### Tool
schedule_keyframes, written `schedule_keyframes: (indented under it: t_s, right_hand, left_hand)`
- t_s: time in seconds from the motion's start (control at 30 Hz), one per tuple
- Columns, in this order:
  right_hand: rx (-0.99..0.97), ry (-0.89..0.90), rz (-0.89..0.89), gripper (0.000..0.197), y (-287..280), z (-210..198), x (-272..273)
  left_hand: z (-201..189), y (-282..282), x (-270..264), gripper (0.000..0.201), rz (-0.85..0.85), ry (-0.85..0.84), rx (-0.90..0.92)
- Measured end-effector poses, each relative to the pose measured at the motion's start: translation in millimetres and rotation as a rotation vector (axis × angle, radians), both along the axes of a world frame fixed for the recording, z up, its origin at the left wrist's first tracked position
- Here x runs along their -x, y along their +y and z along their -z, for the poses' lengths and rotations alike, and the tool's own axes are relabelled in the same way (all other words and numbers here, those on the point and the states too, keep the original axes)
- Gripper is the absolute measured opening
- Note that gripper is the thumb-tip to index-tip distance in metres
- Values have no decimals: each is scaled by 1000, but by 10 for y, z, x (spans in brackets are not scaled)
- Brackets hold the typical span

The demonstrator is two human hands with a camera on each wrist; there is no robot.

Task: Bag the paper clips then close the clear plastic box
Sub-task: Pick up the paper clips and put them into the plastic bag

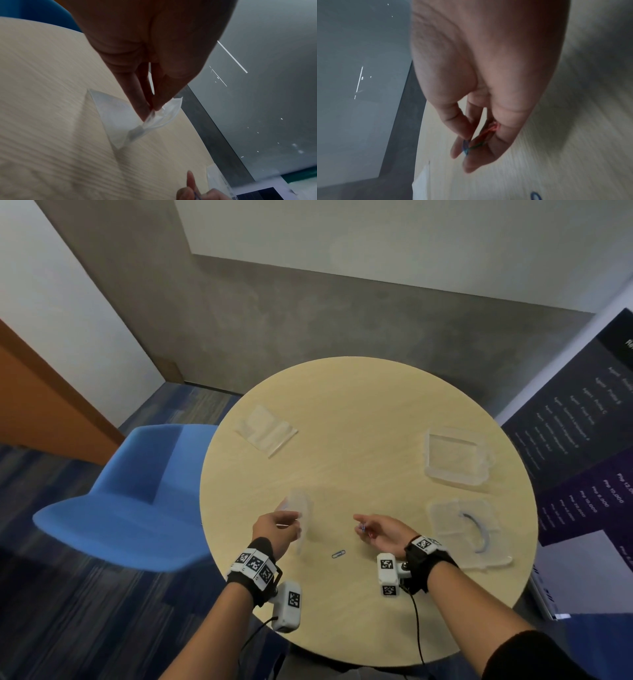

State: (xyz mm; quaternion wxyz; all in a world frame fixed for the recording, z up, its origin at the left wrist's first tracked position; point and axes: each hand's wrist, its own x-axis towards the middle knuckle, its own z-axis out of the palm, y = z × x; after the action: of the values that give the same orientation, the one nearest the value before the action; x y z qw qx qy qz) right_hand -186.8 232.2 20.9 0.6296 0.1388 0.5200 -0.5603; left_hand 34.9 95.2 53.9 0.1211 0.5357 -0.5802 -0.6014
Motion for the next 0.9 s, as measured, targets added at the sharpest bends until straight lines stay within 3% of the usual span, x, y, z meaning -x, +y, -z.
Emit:
schedule_keyframes:
  t_s: [0.07, 0.1, 0.23, 0.27, 0.37, 0.47, 0.6, 0.67, 0.73, 0.83, 0.9]
  right_hand:
    - [31, -39, -43, 27, -9, -7, -89]
    - [27, 47, -137, 23, -30, -17, -146]
    - [-37, 925, -823, 19, -88, 7, -337]
    - [-39, 1066, -930, 21, -104, 17, -373]
    - [-52, 1287, -1076, 18, -134, 36, -462]
    - [-99, 1384, -1126, 11, -137, 40, -517]
    - [-146, 1343, -1257, 17, -86, 42, -539]
    - [-152, 1240, -1255, 21, -78, -10, -478]
    - [-109, 1005, -1038, 19, -101, -149, -382]
    - [116, 425, -415, 12, -173, -452, -283]
    - [206, 279, -206, 12, -239, -589, -215]
  left_hand:
    - [-5, 6, 27, 20, 14, -3, 6]
    - [-10, 7, 41, 20, 20, -8, 9]
    - [-15, 14, 78, 19, 51, -37, 22]
    - [-14, 17, 83, 19, 57, -42, 24]
    - [-28, 21, 90, 20, 71, -58, 27]
    - [-36, 22, 98, 21, 84, -65, 35]
    - [-50, 23, 130, 20, 91, -61, 44]
    - [-62, 28, 166, 20, 92, -50, 43]
    - [-65, 49, 224, 21, 101, -50, 45]
    - [-66, 133, 355, 22, 131, -52, 61]
    - [-64, 202, 451, 21, 142, -41, 71]
